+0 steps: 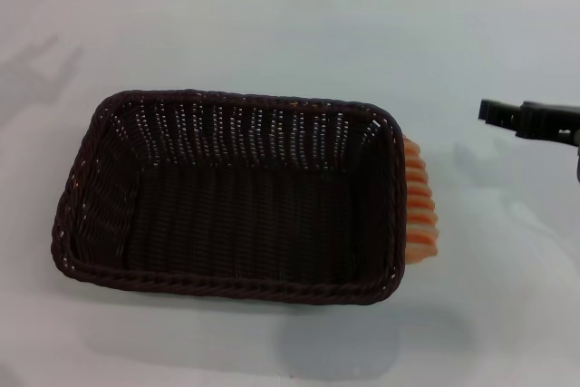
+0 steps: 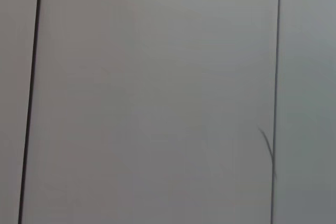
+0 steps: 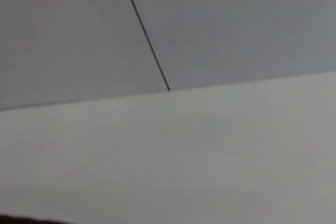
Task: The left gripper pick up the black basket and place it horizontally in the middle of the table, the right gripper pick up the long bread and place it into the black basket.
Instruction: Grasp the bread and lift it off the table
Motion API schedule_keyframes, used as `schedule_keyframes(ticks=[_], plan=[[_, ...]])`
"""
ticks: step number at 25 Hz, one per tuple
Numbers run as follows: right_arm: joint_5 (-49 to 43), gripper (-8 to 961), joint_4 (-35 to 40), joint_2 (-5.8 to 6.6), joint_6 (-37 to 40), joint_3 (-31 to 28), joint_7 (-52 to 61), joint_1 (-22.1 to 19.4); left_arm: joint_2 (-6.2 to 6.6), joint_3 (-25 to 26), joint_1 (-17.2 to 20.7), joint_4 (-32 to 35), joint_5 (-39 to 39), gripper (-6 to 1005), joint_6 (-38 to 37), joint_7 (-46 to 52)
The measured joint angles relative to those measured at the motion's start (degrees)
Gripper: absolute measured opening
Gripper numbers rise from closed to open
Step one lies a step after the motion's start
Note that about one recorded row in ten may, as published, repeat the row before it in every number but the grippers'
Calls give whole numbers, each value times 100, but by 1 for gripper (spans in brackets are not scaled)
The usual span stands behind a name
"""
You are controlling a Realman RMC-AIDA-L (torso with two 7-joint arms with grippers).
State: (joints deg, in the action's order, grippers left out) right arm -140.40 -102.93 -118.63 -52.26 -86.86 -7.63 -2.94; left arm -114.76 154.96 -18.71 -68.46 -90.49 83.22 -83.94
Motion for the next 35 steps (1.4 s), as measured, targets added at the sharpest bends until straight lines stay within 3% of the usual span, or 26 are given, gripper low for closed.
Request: schedule_keyframes(ticks=[9, 35], plan=[[984, 590, 1000, -5, -577, -566, -880, 603, -23, -1, 32, -53, 17, 451, 12, -9], [1366, 589, 2524, -25, -377, -286, -1351, 1525, -83, -1, 89, -155, 37, 451, 128, 13]])
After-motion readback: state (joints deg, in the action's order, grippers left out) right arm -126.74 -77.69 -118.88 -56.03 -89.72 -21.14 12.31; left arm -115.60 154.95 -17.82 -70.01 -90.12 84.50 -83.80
